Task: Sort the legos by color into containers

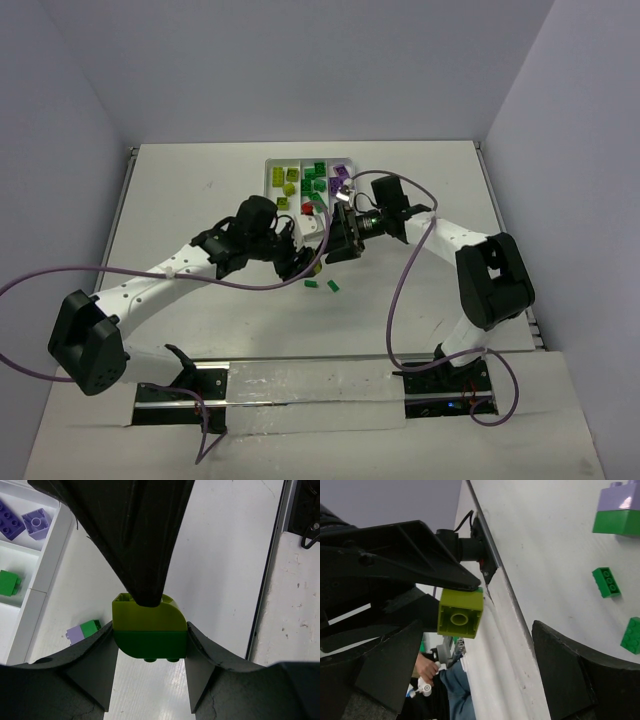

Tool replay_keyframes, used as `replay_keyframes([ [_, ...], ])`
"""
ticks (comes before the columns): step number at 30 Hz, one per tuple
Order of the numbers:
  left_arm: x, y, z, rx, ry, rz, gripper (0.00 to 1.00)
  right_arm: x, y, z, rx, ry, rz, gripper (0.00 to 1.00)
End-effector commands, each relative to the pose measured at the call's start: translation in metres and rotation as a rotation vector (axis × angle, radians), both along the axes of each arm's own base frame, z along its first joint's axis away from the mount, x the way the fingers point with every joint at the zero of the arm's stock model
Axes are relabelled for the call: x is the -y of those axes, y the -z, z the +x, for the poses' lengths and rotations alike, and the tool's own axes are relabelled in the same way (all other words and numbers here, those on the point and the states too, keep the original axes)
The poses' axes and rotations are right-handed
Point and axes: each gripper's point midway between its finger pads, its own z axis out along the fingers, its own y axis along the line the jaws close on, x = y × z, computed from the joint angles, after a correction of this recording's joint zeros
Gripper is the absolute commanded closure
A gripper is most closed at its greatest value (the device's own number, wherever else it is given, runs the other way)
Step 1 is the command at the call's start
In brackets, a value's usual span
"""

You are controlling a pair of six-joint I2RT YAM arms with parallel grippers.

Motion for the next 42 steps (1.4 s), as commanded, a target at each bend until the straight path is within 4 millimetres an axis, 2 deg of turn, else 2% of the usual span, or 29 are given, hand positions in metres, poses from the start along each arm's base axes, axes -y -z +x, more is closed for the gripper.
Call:
replay_keyframes([
  [1, 0.011, -0.019, 0.006, 0.029, 0.008, -0.041, 0.60, -0.009, -0.024, -0.011, 0.039, -0.085, 0.093, 0.05],
  [9, 0.015, -0.021, 0.009, 0.037, 0.013, -0.043, 0.60, -0.014, -0.019, -0.019, 0.041, -0.115, 0.085, 0.14],
  [17, 0.017, -0.024, 0.011, 0.038, 0.008, -0.049, 0.60, -0.017, -0.016, -0.018, 0.029, -0.127, 0.083, 0.34],
  [21, 0.019, -0.024, 0.010, 0.034, 0.012, -0.050, 0.60, -0.018, -0.017, -0.017, 0.018, -0.129, 0.091, 0.39],
  [23, 0.019, -0.023, 0.010, 0.034, 0.011, -0.049, 0.60, -0.019, -0.018, -0.016, 0.018, -0.134, 0.097, 0.49],
  [25, 0.019, -0.022, 0.010, 0.034, 0.009, -0.047, 0.59, -0.018, -0.020, -0.017, 0.015, -0.135, 0.102, 0.56],
  [27, 0.018, -0.021, 0.010, 0.033, 0.003, -0.041, 0.52, -0.018, -0.021, -0.017, 0.017, -0.138, 0.111, 0.66],
  [29, 0.015, -0.018, 0.011, 0.028, -0.014, -0.030, 0.37, -0.018, -0.023, -0.019, 0.023, -0.142, 0.118, 0.74],
  [31, 0.012, -0.016, 0.011, 0.020, -0.030, -0.021, 0.26, -0.017, -0.025, -0.019, 0.034, -0.143, 0.121, 0.81],
  [35, -0.008, -0.024, 0.008, -0.045, -0.084, -0.052, 0.05, -0.011, -0.035, -0.016, 0.088, -0.143, 0.126, 1.00],
  [37, -0.024, -0.034, 0.005, -0.125, -0.096, -0.107, 0.01, -0.004, -0.042, -0.009, 0.118, -0.121, 0.128, 1.00],
  [38, -0.033, -0.040, 0.013, -0.125, -0.135, -0.123, 0.01, -0.003, -0.045, -0.009, 0.131, -0.127, 0.131, 1.00],
  [39, -0.040, -0.050, 0.009, -0.180, -0.122, -0.172, 0.01, 0.000, -0.049, -0.008, 0.149, -0.125, 0.133, 1.00],
  [42, -0.052, -0.069, 0.007, -0.250, -0.118, -0.249, 0.01, 0.002, -0.058, -0.006, 0.220, -0.135, 0.135, 1.00],
])
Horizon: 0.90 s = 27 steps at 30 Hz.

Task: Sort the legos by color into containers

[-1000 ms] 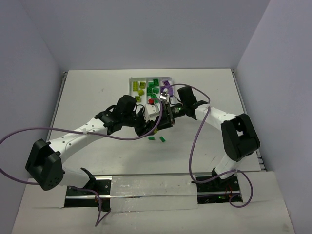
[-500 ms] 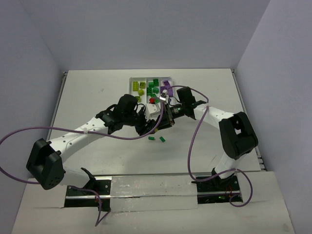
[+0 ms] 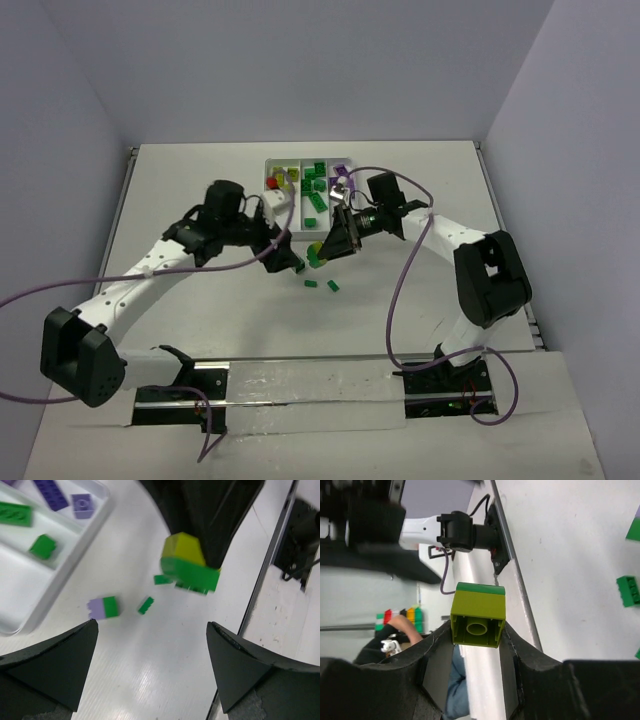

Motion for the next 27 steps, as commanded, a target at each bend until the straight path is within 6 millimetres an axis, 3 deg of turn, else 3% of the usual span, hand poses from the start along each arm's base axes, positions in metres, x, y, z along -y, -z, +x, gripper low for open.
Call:
replay_keyframes([
  [1, -0.009, -0.041, -0.019, -0.108, 0.059, -0.166, 0.01, 0.006, -0.040, 0.002, 0.164, -0.024, 0.059, 1.00],
  [5, 0.001, -0.059, -0.048, -0.364, 0.192, -0.347, 0.01, 0.005, -0.068, 0.001, 0.307, -0.048, 0.105, 1.00],
  [11, 0.008, -0.067, -0.052, -0.472, 0.237, -0.444, 0.06, 0.001, -0.091, -0.015, 0.466, -0.088, 0.145, 1.00],
  [19, 0.013, -0.073, -0.042, -0.455, 0.222, -0.466, 0.12, -0.008, -0.092, -0.034, 0.506, -0.134, 0.138, 1.00],
  [27, 0.020, -0.072, -0.047, -0.415, 0.250, -0.445, 0.18, -0.017, -0.089, -0.041, 0.510, -0.164, 0.122, 1.00],
])
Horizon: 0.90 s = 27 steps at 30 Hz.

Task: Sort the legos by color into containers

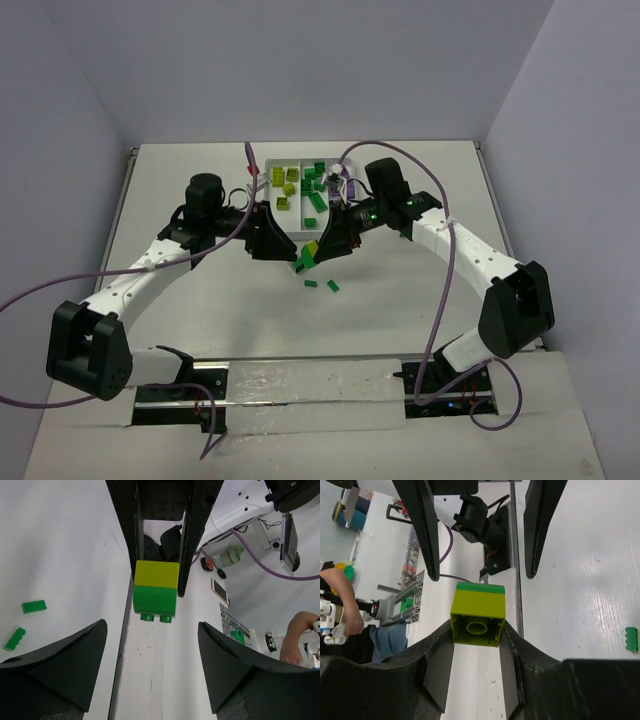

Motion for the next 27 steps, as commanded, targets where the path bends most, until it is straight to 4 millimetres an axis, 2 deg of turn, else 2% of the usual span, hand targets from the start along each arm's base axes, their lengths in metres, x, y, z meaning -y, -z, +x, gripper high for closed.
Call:
replay_keyframes([
  [1, 0.006, -0.013, -0.005, 0.077, 0.041, -0.025, 0.18, -0.004, -0.019, -0.001, 0.080, -0.013, 0.026, 1.00],
  [8, 0.015, -0.011, -0.011, 0.081, 0.079, -0.020, 0.23, -0.006, -0.018, -0.004, 0.093, -0.021, 0.015, 1.00],
  [13, 0.017, -0.012, -0.016, 0.074, 0.110, -0.029, 0.31, -0.008, -0.015, -0.005, 0.095, -0.024, 0.006, 1.00],
  [23, 0.019, -0.012, -0.019, 0.066, 0.124, -0.037, 0.57, -0.009, -0.011, -0.006, 0.095, -0.024, -0.006, 1.00],
  [26, 0.018, -0.008, -0.019, 0.066, 0.123, -0.029, 0.72, -0.008, -0.010, -0.005, 0.101, -0.016, -0.013, 1.00],
  [27, 0.017, -0.005, -0.021, 0.058, 0.121, -0.021, 0.81, -0.007, -0.010, -0.003, 0.107, -0.007, -0.016, 1.00],
])
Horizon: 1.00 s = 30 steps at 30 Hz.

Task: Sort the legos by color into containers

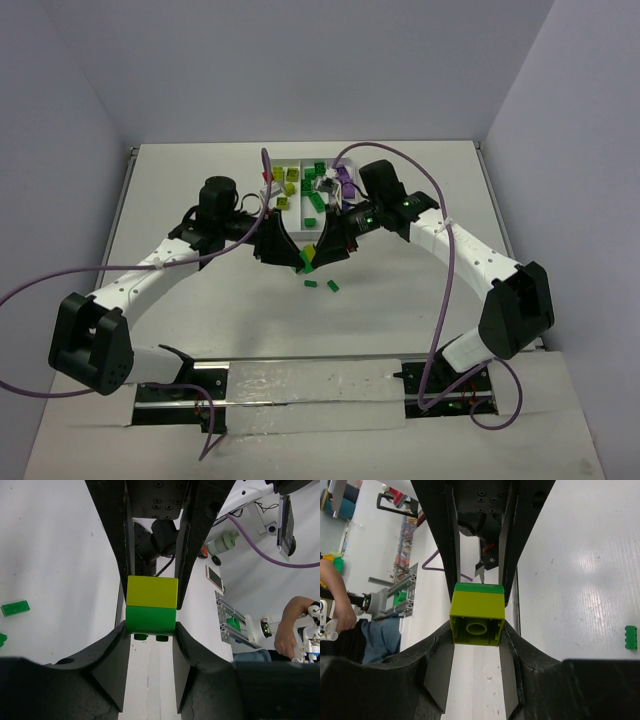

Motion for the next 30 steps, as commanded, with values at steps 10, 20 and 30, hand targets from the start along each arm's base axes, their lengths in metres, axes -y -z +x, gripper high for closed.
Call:
replay_keyframes([
  [10, -0.032, 0.048, -0.006, 0.035, 0.000, 0.120, 1.00, 0.046, -0.047, 0.062, 0.146, 0.221, 0.050, 1.00],
  [20, -0.034, 0.072, 0.122, 0.207, -0.406, 0.352, 1.00, 0.092, -0.034, 0.112, 0.220, 0.495, -0.078, 1.00],
  [30, -0.006, 0.092, 0.256, 0.250, -0.637, 0.477, 0.94, 0.109, -0.009, 0.135, 0.252, 0.647, -0.201, 1.00],
])
